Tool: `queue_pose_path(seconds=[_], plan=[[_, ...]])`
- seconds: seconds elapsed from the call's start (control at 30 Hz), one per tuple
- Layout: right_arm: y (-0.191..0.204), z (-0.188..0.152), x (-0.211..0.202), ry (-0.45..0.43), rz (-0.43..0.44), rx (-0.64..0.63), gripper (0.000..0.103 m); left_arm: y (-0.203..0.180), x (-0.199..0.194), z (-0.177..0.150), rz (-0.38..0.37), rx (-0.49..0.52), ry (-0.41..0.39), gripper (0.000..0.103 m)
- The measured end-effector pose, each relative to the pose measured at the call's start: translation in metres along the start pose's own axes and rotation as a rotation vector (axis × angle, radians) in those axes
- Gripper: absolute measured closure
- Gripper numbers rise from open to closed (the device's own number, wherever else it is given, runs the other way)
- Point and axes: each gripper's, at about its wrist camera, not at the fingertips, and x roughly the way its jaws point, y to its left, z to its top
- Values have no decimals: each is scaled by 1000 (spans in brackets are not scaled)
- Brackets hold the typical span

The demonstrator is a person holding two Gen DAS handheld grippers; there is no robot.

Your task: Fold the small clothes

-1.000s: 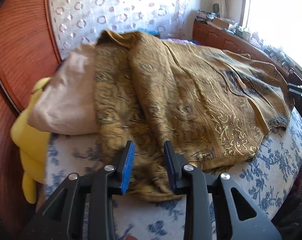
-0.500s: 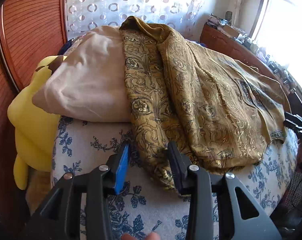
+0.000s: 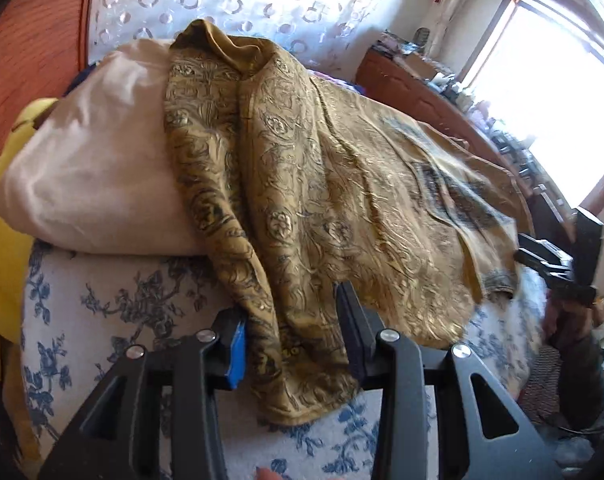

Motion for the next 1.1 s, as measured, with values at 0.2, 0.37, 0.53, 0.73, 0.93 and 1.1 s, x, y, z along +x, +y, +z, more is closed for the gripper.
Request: queue_pose_path(seconds=[0.2,0.37,0.53,0.73,0.93,1.1], plan=[[0,0,0,-2,0,2,19,-11,8,6,76,-1,5,65],[-1,-1,0,-2,2,3,19,-19,13,3,167,69,-9,97],[-5,1,-4,-8,7,17,19,-24,4,3,161,84,-55,102],[-11,1,-8,-23,9,43,19,-57,-20,17,105,135,-158,102],[-28,8,-23,-64,-18,70,19,-106,-25,49,38,220,-207,102],[-54,14,-40,-103,-27,112,19,-166,-16,84,-35,306,-232,103]])
